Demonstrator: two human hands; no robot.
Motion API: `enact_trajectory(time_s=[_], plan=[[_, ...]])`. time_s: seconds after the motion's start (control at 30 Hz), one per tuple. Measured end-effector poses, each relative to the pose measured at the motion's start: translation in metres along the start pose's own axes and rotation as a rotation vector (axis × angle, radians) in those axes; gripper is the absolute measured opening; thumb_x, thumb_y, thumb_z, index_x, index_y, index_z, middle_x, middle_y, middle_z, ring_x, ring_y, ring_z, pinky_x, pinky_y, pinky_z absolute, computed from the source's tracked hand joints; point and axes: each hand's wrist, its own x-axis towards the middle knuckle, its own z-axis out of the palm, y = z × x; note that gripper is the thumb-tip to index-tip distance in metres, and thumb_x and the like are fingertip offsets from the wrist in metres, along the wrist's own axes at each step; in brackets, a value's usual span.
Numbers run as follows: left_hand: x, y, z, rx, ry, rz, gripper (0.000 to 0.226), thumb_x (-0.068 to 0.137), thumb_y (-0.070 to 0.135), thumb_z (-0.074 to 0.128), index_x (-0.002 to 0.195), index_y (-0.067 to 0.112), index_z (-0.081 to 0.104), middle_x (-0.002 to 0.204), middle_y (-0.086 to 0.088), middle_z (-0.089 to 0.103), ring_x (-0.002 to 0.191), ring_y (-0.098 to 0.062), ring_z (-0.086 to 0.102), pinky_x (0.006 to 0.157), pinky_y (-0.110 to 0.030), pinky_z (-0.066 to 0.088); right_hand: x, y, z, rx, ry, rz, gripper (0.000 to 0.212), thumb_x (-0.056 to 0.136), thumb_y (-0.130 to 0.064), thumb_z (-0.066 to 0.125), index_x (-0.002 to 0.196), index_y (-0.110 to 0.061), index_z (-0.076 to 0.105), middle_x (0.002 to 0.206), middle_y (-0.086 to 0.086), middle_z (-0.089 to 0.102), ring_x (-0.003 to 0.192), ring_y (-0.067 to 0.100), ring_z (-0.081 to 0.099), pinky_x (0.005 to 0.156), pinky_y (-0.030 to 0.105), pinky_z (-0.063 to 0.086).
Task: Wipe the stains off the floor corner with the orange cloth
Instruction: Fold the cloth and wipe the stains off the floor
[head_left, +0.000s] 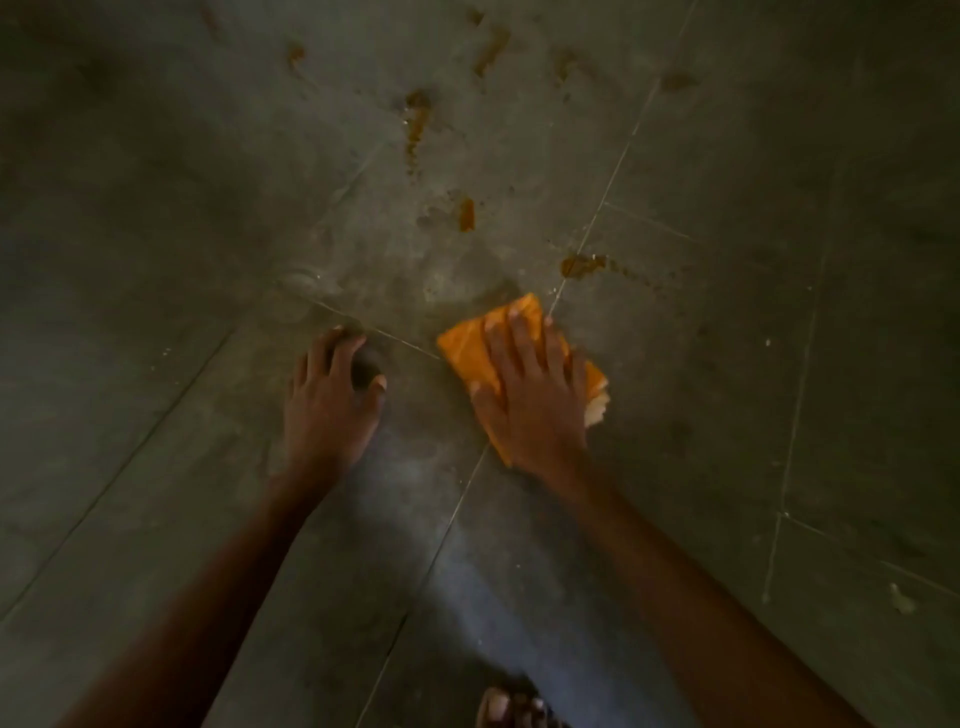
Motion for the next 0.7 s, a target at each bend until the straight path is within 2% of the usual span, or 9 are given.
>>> enact_trajectory(time_s=[0.1, 0.17, 0.23, 0.3, 0.37, 0.43, 0.53, 0.6, 0.7], plan=[[-0.006, -0.001, 0.002, -0.013, 0.005, 0.001, 0.056, 0.091, 0.040, 0.050, 0.142, 0.021, 0.039, 0.153, -0.006, 0.030, 0.138, -0.032, 0.033, 0.111, -0.050, 0.033, -0.091, 0.008, 0.000, -0.006, -0.029, -0.196, 0.069, 0.097, -0.061, 0.037, 0.158, -0.037, 0.016, 0.168, -0.005, 0.014, 0.153, 0.032, 0.017, 0.118, 0.056, 0.023], [-0.005, -0.004, 0.002, 0.000, 0.000, 0.013, 0.056, 0.092, 0.041, 0.048, 0.143, 0.021, 0.038, 0.154, -0.005, 0.029, 0.139, -0.031, 0.031, 0.112, -0.048, 0.030, -0.110, 0.043, -0.003, 0.006, -0.023, -0.200, 0.068, 0.094, -0.062, 0.040, 0.156, -0.041, 0.022, 0.167, -0.005, 0.020, 0.151, 0.032, 0.024, 0.117, 0.054, 0.025], [-0.004, -0.008, 0.002, 0.027, -0.014, 0.032, 0.055, 0.093, 0.038, 0.053, 0.143, 0.022, 0.038, 0.154, -0.004, 0.028, 0.138, -0.030, 0.031, 0.111, -0.047, 0.029, -0.084, 0.082, -0.005, -0.051, 0.004, -0.030, 0.068, 0.093, -0.061, 0.036, 0.155, -0.037, 0.028, 0.165, 0.001, 0.026, 0.148, 0.037, 0.030, 0.115, 0.055, 0.026], [-0.003, -0.005, 0.003, 0.027, -0.009, 0.008, 0.057, 0.092, 0.037, 0.056, 0.144, 0.021, 0.038, 0.155, -0.005, 0.027, 0.138, -0.031, 0.031, 0.111, -0.048, 0.030, -0.033, 0.105, -0.012, -0.051, 0.017, 0.209, 0.072, 0.090, -0.063, 0.026, 0.156, -0.032, 0.027, 0.165, 0.005, 0.025, 0.148, 0.040, 0.027, 0.115, 0.059, 0.025], [-0.003, 0.002, 0.007, 0.015, 0.000, -0.037, 0.055, 0.093, 0.039, 0.054, 0.142, 0.019, 0.040, 0.154, -0.008, 0.029, 0.138, -0.034, 0.031, 0.110, -0.050, 0.031, 0.008, 0.093, -0.014, 0.006, 0.018, 0.331, 0.076, 0.088, -0.064, 0.018, 0.157, -0.031, 0.025, 0.166, 0.006, 0.023, 0.150, 0.041, 0.022, 0.116, 0.063, 0.025], [0.001, 0.015, 0.010, 0.004, 0.016, -0.042, 0.052, 0.094, 0.044, 0.050, 0.139, 0.018, 0.043, 0.150, -0.008, 0.034, 0.135, -0.035, 0.035, 0.109, -0.050, 0.031, 0.015, 0.058, -0.009, -0.001, 0.021, 0.233, 0.073, 0.091, -0.062, 0.022, 0.157, -0.030, 0.025, 0.166, 0.006, 0.024, 0.150, 0.042, 0.021, 0.115, 0.064, 0.026], [0.008, 0.031, 0.014, -0.037, -0.003, -0.068, 0.054, 0.094, 0.045, 0.049, 0.138, 0.016, 0.042, 0.147, -0.011, 0.037, 0.132, -0.036, 0.038, 0.107, -0.051, 0.032, -0.041, 0.009, 0.003, -0.029, 0.013, -0.195, 0.066, 0.097, -0.061, 0.031, 0.157, -0.034, 0.022, 0.167, 0.001, 0.018, 0.152, 0.038, 0.019, 0.115, 0.061, 0.026], [0.008, 0.039, 0.016, -0.020, -0.013, -0.068, 0.057, 0.092, 0.048, 0.047, 0.138, 0.015, 0.042, 0.146, -0.014, 0.036, 0.131, -0.039, 0.038, 0.108, -0.052, 0.032, -0.096, 0.006, 0.004, -0.024, -0.002, -0.370, 0.065, 0.097, -0.064, 0.035, 0.156, -0.041, 0.022, 0.168, -0.007, 0.016, 0.153, 0.031, 0.020, 0.116, 0.056, 0.024], [0.004, 0.047, 0.018, 0.001, -0.029, -0.066, 0.059, 0.092, 0.046, 0.052, 0.141, 0.017, 0.039, 0.151, -0.014, 0.029, 0.135, -0.041, 0.032, 0.110, -0.053, 0.029, -0.133, 0.068, 0.000, -0.060, 0.035, -0.354, 0.067, 0.095, -0.062, 0.040, 0.156, -0.043, 0.020, 0.167, -0.006, 0.017, 0.150, 0.028, 0.029, 0.112, 0.051, 0.029]])
